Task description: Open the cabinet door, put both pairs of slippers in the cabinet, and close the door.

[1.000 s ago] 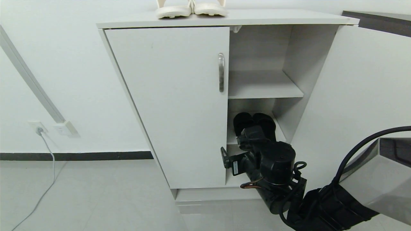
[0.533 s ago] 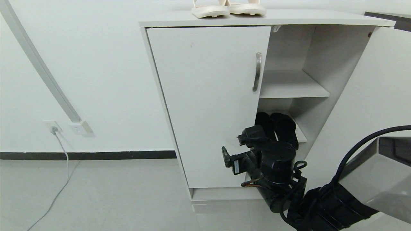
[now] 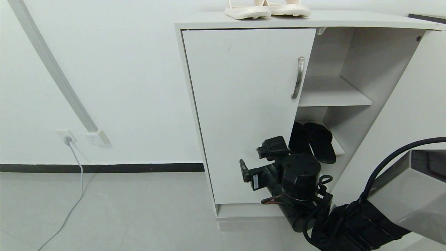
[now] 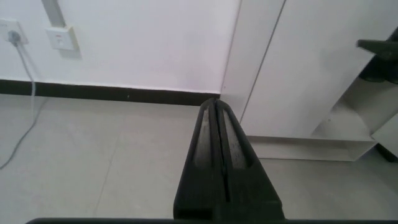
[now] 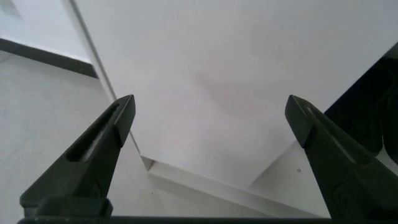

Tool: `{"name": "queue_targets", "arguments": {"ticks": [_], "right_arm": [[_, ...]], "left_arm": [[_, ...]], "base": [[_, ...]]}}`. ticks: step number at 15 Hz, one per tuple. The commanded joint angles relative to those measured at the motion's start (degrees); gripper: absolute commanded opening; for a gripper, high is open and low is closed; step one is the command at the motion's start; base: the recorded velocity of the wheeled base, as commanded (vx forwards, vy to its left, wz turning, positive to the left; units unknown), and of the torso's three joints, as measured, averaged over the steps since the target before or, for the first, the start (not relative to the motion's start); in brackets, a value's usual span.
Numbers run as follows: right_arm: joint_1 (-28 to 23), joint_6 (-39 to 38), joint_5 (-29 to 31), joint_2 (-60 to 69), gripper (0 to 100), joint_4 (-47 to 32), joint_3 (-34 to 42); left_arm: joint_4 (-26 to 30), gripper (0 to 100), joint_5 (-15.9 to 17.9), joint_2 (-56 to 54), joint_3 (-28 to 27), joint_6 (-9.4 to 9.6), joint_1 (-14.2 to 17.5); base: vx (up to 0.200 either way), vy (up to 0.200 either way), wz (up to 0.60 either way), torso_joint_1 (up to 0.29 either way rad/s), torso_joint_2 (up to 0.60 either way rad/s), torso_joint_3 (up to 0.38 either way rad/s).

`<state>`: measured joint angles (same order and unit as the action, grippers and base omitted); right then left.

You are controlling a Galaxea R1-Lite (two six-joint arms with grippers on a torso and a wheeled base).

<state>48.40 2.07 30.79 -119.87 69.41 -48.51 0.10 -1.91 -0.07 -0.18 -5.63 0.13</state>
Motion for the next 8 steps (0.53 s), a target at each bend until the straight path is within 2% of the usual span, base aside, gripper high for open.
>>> {"name": "queue_targets", "arguments": {"ticks": [1, 8], "right_arm": [[-0.06, 0.04, -0.03, -0.19, 100, -0.07, -0.01], [-1.11, 1.79, -0.65, -0.28, 100, 1.60, 1.22]], "left_arm": [[-0.01, 0, -0.02, 0.07, 0.01, -0.08, -0.05], [-0.01, 0, -0.02, 0.07, 0.01, -0.08, -0.05]], "base": [[0.000, 0.000, 0.00, 0.000, 0.00, 0.000], [0.000, 0.000, 0.00, 0.000, 0.00, 0.000]]}}
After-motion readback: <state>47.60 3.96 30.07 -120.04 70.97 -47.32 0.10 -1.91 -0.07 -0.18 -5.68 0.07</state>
